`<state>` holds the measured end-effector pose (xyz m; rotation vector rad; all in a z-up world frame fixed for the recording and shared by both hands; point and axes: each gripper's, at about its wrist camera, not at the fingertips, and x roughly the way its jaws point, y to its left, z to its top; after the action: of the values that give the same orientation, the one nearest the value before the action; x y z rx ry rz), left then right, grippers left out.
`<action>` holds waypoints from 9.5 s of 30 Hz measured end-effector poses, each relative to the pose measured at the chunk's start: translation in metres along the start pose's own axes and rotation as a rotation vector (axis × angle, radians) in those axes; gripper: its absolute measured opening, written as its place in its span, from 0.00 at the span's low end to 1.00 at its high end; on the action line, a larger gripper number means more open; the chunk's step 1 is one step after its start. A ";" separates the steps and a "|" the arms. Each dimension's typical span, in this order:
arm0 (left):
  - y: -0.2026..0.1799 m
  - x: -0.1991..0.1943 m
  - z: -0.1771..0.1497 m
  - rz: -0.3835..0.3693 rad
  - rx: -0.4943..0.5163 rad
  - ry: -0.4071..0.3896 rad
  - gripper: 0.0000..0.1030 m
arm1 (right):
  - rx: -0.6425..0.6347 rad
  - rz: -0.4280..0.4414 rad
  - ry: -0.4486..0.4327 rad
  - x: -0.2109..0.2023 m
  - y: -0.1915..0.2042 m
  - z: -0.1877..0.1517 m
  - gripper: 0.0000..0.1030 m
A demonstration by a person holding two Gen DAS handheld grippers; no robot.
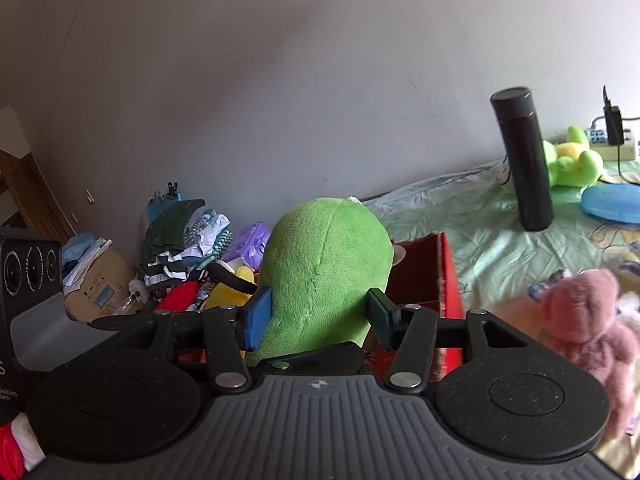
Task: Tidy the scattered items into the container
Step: 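Lift the green plush and carry it toward the red box, then lower the green plush into the red box and open the right gripper, then withdraw the right gripper from the box toward the pink teddy, then grasp the pink teddy's leg with the right gripper, then lift the pink teddy and carry it over the red box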
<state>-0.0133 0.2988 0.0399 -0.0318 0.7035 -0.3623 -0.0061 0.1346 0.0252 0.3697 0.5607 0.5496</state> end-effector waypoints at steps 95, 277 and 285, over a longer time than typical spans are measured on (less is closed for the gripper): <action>0.062 0.019 -0.030 -0.159 -0.016 0.086 0.76 | -0.183 -0.187 0.471 0.126 0.028 -0.020 0.05; -0.201 0.143 -0.051 -0.045 -0.144 0.191 0.85 | 0.235 0.045 0.428 -0.072 -0.246 -0.031 0.26; -0.221 0.114 -0.043 -0.073 -0.048 0.113 0.85 | 0.168 0.024 0.340 -0.101 -0.227 -0.028 0.26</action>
<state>-0.0306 0.0579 -0.0315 -0.0831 0.8246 -0.4195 -0.0065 -0.0995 -0.0637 0.4465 0.9346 0.5944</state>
